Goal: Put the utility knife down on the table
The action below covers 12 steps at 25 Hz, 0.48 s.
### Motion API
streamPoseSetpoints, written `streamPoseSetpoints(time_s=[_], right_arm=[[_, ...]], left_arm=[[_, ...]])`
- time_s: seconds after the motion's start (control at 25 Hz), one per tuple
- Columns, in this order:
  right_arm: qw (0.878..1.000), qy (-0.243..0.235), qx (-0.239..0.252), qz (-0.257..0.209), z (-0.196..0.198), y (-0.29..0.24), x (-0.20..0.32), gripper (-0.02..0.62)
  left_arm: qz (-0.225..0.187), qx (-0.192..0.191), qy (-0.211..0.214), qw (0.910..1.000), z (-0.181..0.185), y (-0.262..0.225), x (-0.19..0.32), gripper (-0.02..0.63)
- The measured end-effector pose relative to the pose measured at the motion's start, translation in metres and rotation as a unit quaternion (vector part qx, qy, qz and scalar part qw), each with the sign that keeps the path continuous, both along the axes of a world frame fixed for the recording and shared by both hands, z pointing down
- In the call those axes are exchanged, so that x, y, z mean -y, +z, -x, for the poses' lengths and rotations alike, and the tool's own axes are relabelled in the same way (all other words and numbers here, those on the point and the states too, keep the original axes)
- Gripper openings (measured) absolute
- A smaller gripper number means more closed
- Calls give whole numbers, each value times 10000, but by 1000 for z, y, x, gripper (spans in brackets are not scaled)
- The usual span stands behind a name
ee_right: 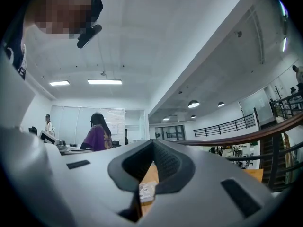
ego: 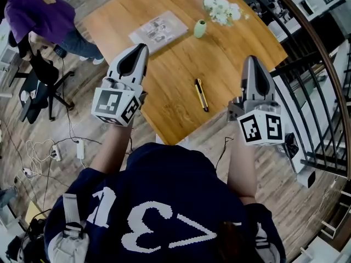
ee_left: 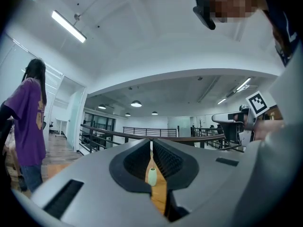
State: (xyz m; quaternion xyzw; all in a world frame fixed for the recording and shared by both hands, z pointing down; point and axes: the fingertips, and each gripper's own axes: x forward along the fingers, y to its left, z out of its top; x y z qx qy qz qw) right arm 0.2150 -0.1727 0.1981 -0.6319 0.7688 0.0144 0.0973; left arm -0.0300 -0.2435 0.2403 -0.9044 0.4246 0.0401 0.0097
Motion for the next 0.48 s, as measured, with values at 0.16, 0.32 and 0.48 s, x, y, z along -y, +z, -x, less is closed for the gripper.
streamPoseSetpoints(time_s=[0.16, 0.32, 0.48], right_arm=[[10000, -22, -15, -5, 2, -1, 1, 25], [10000, -38, -22, -6, 3, -1, 0, 24], [10000, -44, -22, 7, 3, -1, -2, 24]], left_arm=[[-2, 26, 15, 10000, -2, 2, 0, 28], [10, 8, 19, 10000, -3, 2, 0, 28], [22, -11, 15, 10000, -3, 2, -1, 28]])
